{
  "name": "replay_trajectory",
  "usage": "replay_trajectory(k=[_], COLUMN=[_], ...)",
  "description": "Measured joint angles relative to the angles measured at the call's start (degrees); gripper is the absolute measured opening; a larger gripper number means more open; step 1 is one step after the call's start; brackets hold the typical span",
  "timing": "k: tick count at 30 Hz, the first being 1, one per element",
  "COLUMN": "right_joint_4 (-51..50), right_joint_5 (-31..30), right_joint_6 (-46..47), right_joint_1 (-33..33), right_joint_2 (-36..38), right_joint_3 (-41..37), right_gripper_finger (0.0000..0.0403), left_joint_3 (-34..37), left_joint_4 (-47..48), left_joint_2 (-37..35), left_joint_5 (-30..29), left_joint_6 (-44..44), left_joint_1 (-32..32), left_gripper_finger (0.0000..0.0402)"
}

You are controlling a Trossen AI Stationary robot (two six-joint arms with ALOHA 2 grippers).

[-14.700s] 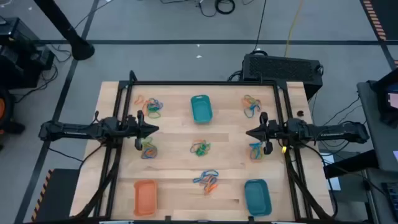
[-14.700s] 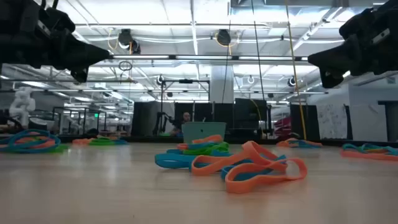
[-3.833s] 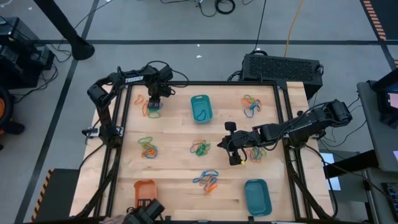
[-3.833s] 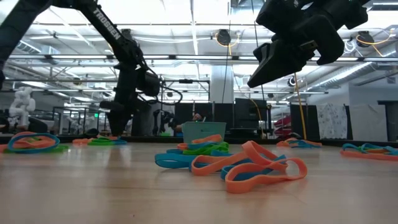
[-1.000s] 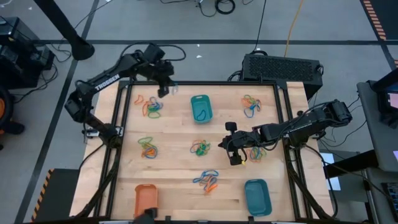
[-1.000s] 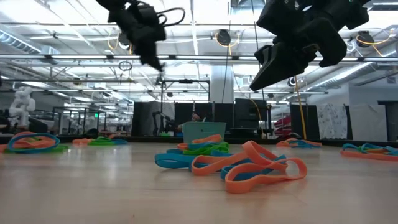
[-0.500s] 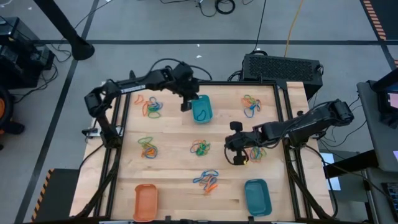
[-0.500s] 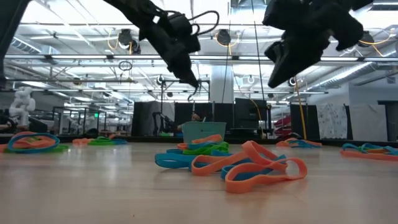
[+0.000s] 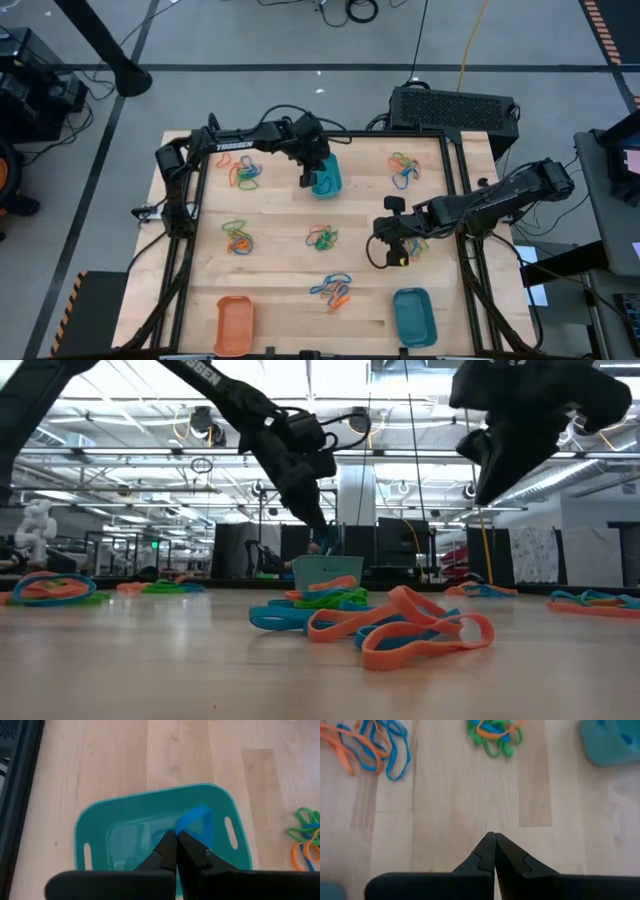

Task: Sort rubber bands into baskets
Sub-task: Put the blue rubber band into the top blue bin

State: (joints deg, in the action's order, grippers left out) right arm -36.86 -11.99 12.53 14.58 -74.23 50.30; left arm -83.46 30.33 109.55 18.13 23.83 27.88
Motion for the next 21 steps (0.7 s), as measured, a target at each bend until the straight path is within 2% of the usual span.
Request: replay_trajectory(k=[5, 11, 17, 21], right_joint_4=[0.5, 0.8, 0.8, 0.8], right_joint_5=[-3.4, -3.1, -3.1, -3.0], right_joint_6=[0.0, 0.1, 0.1, 0.1], right_joint_1=[0.5, 0.5, 0.5, 0.5], right_joint_2=[1.4, 1.5, 1.5, 1.5], right_joint_3=[0.0, 0.0, 0.0, 0.0], right_gripper_finger=[0.0, 0.0, 0.0, 0.0], left_joint_3=[0.0, 0.0, 0.0, 0.0], left_joint_4=[0.0, 0.0, 0.3, 0.3], left_joint_2=[-0.1, -0.3, -0.3, -0.3], left_joint_5=[-0.3, -1.4, -5.2, -4.9], left_joint_6=[-0.9, -1.0, -1.1, -2.2], left_joint_1=[-0.3, -0.2, -0.2, -0.2], left_gripper_finger=[0.0032, 0.0074, 0.0126, 0.0152])
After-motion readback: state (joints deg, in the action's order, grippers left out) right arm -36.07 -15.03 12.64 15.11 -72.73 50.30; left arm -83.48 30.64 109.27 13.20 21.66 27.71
